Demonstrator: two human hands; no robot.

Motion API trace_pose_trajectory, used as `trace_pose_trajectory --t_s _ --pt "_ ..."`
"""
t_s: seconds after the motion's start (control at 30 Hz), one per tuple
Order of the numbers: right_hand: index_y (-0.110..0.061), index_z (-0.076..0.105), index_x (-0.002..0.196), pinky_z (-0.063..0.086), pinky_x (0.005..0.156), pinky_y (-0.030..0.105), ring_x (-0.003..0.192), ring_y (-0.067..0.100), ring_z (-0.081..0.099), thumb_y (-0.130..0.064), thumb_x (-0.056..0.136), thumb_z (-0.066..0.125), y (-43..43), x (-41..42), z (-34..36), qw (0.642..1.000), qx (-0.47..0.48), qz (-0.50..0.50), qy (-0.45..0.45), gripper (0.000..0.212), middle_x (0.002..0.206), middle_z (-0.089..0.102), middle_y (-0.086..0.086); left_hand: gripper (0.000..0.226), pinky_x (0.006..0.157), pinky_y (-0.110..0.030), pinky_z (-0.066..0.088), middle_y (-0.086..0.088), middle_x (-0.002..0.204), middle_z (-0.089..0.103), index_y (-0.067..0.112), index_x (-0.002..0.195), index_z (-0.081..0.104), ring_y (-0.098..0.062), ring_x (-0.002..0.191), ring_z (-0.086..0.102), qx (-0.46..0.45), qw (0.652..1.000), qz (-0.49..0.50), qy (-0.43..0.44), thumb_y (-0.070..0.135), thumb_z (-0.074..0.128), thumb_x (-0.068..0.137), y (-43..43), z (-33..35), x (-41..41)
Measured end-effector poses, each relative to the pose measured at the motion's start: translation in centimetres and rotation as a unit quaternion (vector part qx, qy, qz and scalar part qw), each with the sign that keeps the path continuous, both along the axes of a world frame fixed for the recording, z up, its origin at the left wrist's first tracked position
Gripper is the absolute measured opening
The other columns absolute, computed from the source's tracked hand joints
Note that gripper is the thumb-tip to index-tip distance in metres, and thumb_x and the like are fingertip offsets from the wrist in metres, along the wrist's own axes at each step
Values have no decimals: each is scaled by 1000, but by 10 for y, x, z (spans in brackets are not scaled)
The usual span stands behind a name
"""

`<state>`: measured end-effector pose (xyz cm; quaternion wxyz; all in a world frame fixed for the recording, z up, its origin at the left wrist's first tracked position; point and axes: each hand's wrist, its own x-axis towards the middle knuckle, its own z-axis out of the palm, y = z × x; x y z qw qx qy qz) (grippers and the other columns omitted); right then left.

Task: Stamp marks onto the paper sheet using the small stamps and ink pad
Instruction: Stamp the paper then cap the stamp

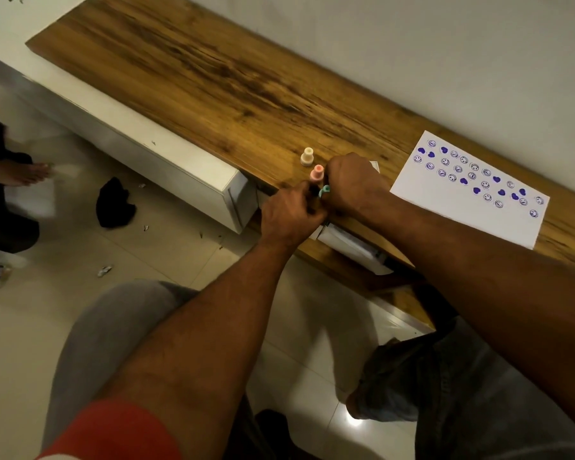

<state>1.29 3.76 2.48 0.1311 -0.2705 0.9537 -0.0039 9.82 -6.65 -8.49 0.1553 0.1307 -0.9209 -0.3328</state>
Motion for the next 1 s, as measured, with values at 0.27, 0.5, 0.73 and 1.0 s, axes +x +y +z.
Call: trace_pose_trajectory --t_s 0.27,0.5,0.73,1.0 --pt "-26 74 111 45 65 26 81 12 67 -65 78 77 31 -16 4 989 -132 -32 -52 51 86 70 -6 48 63 -26 48 17 75 59 24 124 67 -4 69 61 45 996 72 -17 57 68 90 -4 0 1" --pt "-20 69 127 49 82 29 102 21 67 -36 88 79 82 -63 2 990 -123 -43 -47 43 113 73 -1 54 70 -34 58 5 85 68 24 130 55 -14 77 68 44 994 95 3 58 69 90 -9 4 2" --pt "-20 59 142 50 96 36 122 26 62 -38 92 75 75 -74 -8 993 -99 -1 -63 56 137 65 2 62 49 -24 49 14 71 55 22 124 58 -5 57 55 -31 998 28 43 71 67 88 36 2 17" --pt "-26 59 141 50 91 35 116 27 64 -43 87 79 61 -74 -22 997 -65 30 -15 60 129 70 1 79 64 -31 58 4 93 72 23 136 54 -13 79 71 -51 997 54 -25 83 58 85 58 -5 13"
